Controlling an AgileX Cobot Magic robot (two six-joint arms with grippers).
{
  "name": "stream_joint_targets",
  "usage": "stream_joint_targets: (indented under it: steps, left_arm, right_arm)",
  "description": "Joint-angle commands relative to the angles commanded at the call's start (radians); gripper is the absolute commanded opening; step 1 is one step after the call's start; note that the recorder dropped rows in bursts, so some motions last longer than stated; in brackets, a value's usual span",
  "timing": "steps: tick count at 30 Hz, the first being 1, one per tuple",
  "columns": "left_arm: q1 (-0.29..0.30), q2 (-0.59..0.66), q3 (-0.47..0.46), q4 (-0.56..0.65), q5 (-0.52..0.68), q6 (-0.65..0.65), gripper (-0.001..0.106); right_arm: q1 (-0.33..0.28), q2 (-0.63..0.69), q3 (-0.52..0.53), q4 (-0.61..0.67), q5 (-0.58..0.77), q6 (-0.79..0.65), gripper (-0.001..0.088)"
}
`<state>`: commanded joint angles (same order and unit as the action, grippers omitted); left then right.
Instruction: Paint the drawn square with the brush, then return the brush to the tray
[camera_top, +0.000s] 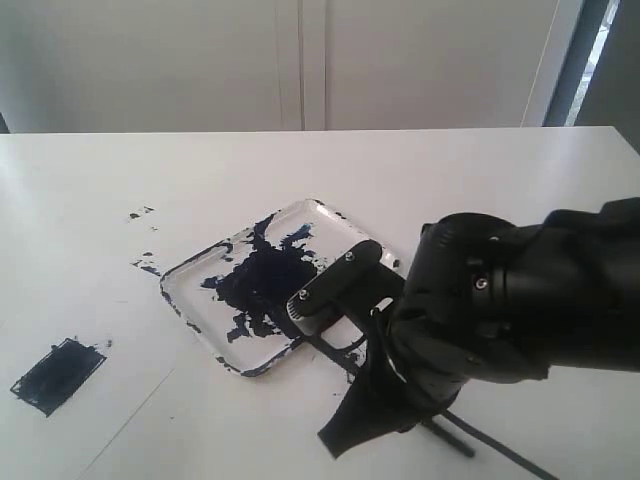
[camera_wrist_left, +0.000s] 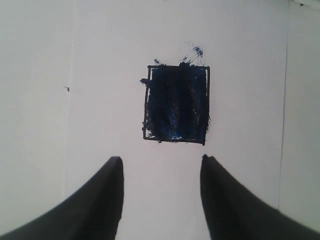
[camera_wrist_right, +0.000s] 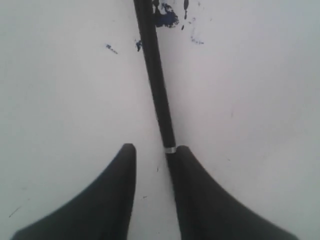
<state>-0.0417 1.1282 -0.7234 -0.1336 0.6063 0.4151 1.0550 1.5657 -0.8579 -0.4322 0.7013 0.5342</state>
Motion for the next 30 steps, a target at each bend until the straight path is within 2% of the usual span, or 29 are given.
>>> stream_joint_targets:
  steps: [3, 5, 6, 9, 10, 13, 16, 20, 23, 25, 27, 30]
  left_arm:
    - [0.000, 0.000, 0.000, 0.000, 0.009, 0.002, 0.051]
    - [0.000, 0.000, 0.000, 0.000, 0.016, 0.002, 0.042]
    - [0.000, 0.000, 0.000, 0.000, 0.018, 0.002, 0.036]
    - [0.000, -0.008, 0.000, 0.000, 0.018, 0.002, 0.010]
    - [0.000, -0.025, 0.000, -0.007, 0.013, 0.002, 0.000]
    - [0.000, -0.088, 0.000, -0.032, -0.013, 0.000, 0.000]
    - [0.000, -0.204, 0.000, -0.083, -0.054, 0.000, 0.000]
    - [0.000, -0.343, 0.000, -0.096, -0.025, 0.000, 0.000]
    - [0.000, -0.458, 0.002, -0.158, 0.010, 0.007, 0.000]
    - [0.000, -0.504, 0.002, -0.174, 0.045, 0.007, 0.000]
    - [0.000, -0.544, 0.006, -0.231, 0.069, 0.022, 0.000]
    - [0.000, -0.600, 0.049, -0.397, 0.071, 0.155, 0.000]
  right_arm:
    - [0.000, -0.034, 0.000, -0.031, -0.040, 0.024, 0.0269]
    - [0.000, -0.084, 0.000, -0.056, -0.067, 0.029, 0.0227]
    - [0.000, -0.114, 0.000, -0.067, -0.076, 0.028, 0.0197]
    - [0.000, -0.251, 0.000, -0.140, -0.074, 0.023, 0.0005]
    - [0.000, -0.310, 0.000, -0.175, -0.076, 0.037, 0.0000]
    - [0.000, -0.461, 0.000, -0.227, -0.116, 0.051, 0.0000]
    - [0.000, -0.633, 0.015, -0.256, -0.185, 0.035, 0.0000]
    - [0.000, -0.866, 0.103, -0.256, -0.373, -0.059, 0.0000]
    - [0.000, -1.037, 0.200, -0.238, -0.385, -0.061, 0.0000]
    - [0.002, -1.106, 0.242, -0.199, -0.388, -0.061, 0.0000]
    - [0.002, -1.163, 0.293, -0.177, -0.416, -0.061, 0.0000]
    - [0.002, -1.221, 0.395, -0.166, -0.498, -0.061, 0.0000]
